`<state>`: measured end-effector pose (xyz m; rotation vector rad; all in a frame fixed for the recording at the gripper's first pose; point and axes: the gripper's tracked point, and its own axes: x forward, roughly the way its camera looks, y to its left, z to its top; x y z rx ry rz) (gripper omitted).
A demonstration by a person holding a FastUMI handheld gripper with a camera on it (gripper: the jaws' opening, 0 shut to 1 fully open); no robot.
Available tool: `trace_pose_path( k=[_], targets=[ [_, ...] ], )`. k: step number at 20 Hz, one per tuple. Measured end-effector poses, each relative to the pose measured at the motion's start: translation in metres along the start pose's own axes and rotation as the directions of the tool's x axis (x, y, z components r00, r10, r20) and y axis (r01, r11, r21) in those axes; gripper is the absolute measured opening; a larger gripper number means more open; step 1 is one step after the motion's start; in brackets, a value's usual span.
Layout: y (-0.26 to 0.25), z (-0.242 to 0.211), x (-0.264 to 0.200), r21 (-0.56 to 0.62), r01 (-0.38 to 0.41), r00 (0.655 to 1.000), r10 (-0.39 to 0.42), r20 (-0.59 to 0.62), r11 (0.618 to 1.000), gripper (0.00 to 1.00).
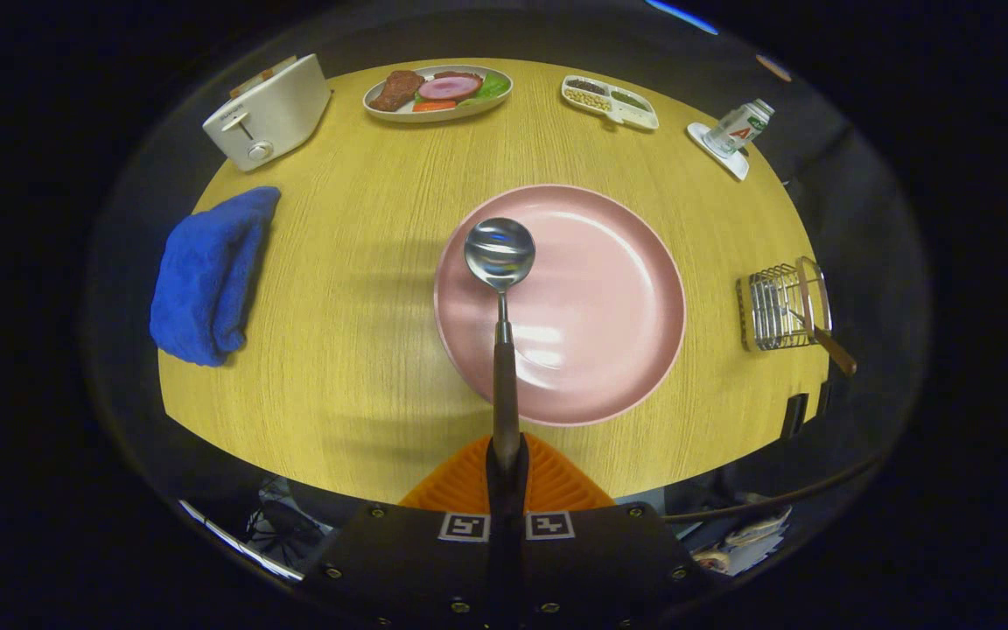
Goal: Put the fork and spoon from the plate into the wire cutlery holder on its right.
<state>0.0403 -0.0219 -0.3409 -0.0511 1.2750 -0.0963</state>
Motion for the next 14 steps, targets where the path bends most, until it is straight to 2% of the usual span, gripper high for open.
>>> trace_pose_path(
  k=[5,14],
  targets=[
    [-0.029,0.012,-0.036,-0.017,0.102,0.995,-0.102,0.019,0.995,0.01],
    [-0.106,0.039,-0.077,0.131,0.142,0.988,-0.148,0.043,0.981,0.01]
  ],
)
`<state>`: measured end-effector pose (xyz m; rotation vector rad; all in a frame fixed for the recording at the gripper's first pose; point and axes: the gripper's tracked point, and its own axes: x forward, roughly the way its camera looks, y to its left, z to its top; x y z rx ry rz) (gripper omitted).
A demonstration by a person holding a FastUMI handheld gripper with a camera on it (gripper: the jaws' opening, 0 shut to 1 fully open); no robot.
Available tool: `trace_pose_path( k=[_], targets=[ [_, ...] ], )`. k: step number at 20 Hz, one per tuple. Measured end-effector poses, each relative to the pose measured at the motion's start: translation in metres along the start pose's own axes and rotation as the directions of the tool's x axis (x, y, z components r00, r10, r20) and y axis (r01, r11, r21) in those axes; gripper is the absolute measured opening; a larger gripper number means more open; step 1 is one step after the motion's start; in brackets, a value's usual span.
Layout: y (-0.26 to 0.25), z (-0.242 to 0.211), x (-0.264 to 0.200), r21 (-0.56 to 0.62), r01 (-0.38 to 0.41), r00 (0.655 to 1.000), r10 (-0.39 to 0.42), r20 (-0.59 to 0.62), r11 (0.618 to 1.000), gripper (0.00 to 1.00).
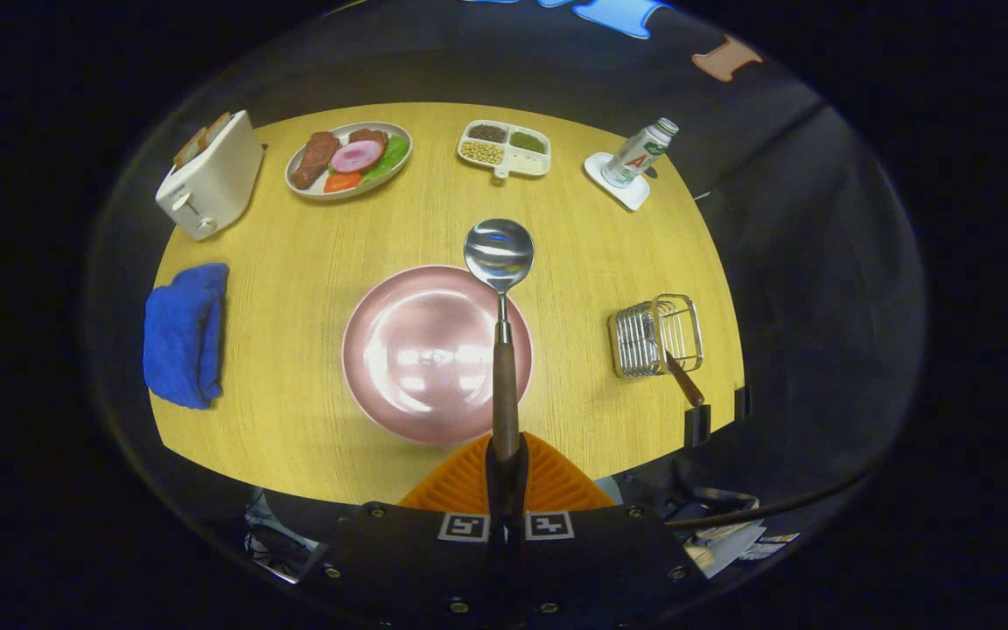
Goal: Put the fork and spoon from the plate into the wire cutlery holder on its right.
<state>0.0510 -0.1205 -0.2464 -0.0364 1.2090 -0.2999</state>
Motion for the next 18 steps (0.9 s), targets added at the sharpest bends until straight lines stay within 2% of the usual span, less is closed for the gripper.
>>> trace_pose_path(
  k=[8,11,14,18],
  targets=[
    [-0.095,0.006,0.008,0.149,0.054,0.995,-0.042,-0.087,0.987,0.01],
    [-0.122,-0.006,0.017,0.212,0.057,0.989,-0.026,-0.144,0.976,0.01],
    [-0.142,-0.019,0.026,0.222,0.066,0.978,-0.02,-0.206,0.973,0.01],
    [-0.152,-0.029,0.04,0.231,0.038,0.965,0.024,-0.26,0.972,0.01]
  ],
)
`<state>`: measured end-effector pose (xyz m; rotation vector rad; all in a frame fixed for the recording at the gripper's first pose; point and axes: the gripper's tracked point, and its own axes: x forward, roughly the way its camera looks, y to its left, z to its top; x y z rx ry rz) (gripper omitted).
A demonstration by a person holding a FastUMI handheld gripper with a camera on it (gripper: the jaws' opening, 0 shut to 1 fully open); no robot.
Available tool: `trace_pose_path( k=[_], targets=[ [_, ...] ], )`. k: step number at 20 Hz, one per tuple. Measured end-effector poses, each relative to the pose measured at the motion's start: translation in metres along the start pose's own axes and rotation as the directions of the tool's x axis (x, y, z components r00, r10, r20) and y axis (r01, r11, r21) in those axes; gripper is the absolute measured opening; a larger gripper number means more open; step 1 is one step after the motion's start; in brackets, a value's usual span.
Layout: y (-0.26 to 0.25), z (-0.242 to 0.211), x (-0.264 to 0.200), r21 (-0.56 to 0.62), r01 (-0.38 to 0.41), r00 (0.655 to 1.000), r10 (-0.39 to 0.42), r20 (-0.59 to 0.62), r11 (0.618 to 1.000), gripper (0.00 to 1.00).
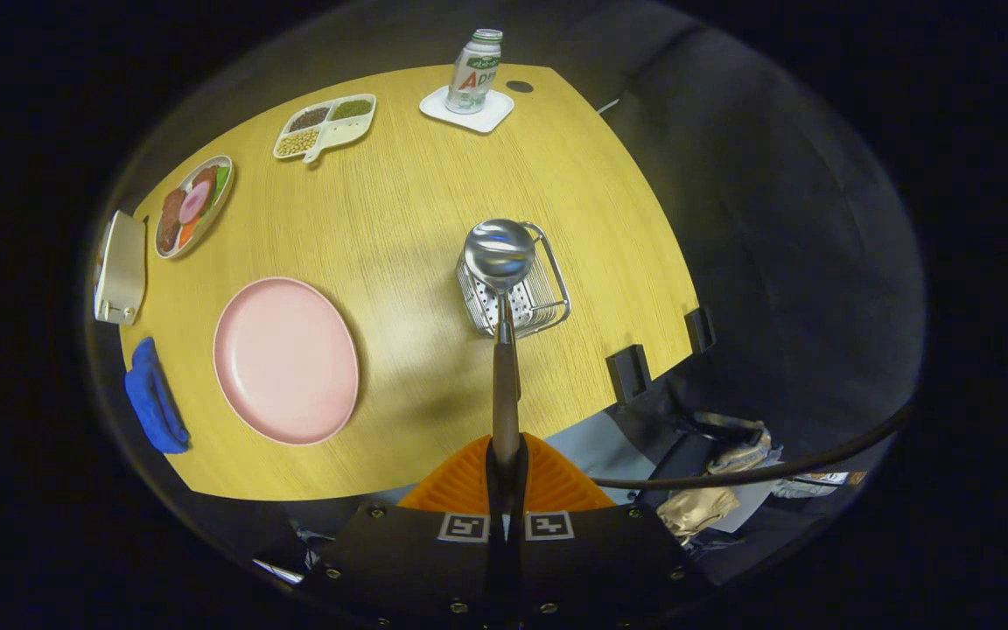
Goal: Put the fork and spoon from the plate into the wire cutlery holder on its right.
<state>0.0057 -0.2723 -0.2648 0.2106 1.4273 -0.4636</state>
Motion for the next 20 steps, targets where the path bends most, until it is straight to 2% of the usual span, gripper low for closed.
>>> trace_pose_path(
  k=[8,14,17,18,20],
  targets=[
    [-0.007,0.003,0.011,0.006,-0.07,0.992,0.07,-0.101,0.998,0.01],
    [-0.016,0.009,0.02,-0.018,-0.089,0.984,0.085,-0.155,0.996,0.01],
    [-0.029,0.007,0.023,-0.074,-0.05,0.982,0.036,-0.183,0.996,0.01],
    [-0.03,0.009,0.022,-0.072,-0.052,0.983,0.038,-0.181,0.996,0.04],
    [-0.027,0.013,0.021,-0.062,-0.07,0.983,0.058,-0.174,0.996,0.05]
  ],
)
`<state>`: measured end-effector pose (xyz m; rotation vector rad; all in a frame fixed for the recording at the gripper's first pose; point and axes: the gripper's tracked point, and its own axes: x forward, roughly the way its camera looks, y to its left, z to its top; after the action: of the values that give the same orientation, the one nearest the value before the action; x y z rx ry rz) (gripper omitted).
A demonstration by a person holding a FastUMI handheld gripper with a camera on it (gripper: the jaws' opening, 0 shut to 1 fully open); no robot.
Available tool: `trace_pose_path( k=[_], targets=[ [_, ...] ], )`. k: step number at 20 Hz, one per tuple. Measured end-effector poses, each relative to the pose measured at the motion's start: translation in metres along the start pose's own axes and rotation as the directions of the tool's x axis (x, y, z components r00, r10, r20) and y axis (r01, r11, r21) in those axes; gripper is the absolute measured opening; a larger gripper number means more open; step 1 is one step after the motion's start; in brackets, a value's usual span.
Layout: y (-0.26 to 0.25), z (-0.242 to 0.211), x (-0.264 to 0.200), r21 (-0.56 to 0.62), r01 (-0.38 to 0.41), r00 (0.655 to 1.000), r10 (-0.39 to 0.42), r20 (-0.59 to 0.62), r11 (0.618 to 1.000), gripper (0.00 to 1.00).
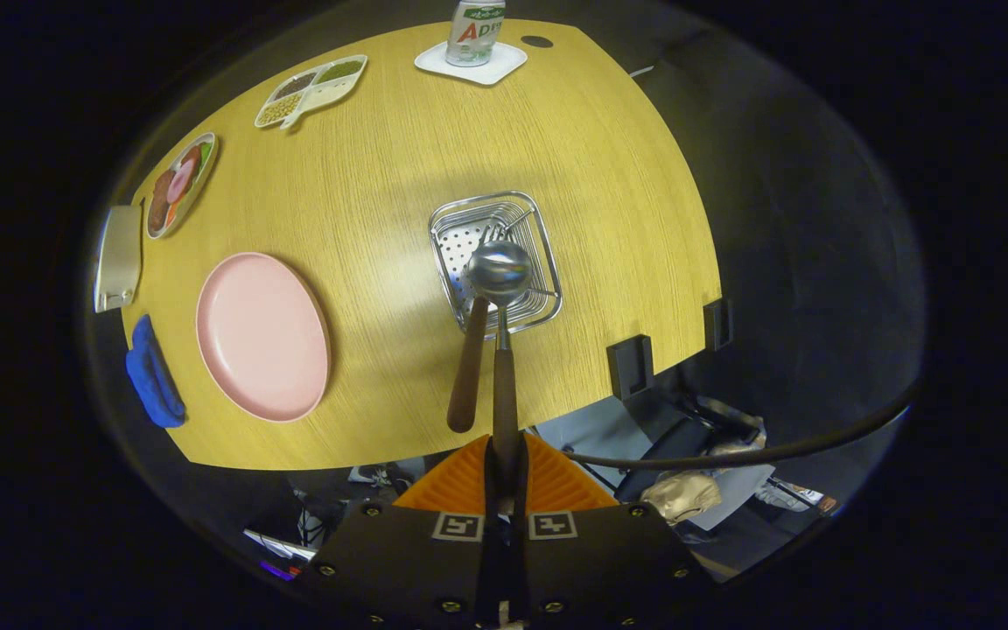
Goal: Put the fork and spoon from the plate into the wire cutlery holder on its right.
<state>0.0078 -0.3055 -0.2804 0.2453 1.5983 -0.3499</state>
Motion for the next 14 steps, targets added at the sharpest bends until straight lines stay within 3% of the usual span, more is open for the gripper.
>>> trace_pose_path(
  k=[2,6,7,8,14],
  targets=[
    [0.001,0.006,-0.002,-0.002,-0.012,1.0,0.012,0.015,1.0,0.05],
    [0.001,0.015,-0.008,-0.014,-0.002,0.999,0.003,0.052,1.0,0.15],
    [-0.003,0.017,-0.01,-0.018,0.011,0.998,-0.01,0.058,1.0,0.24],
    [-0.002,0.017,-0.012,-0.021,0.009,0.998,-0.008,0.065,1.0,0.45],
    [0.006,0.02,-0.021,0.007,-0.016,0.994,0.015,0.108,1.0,0.47]
  ],
)
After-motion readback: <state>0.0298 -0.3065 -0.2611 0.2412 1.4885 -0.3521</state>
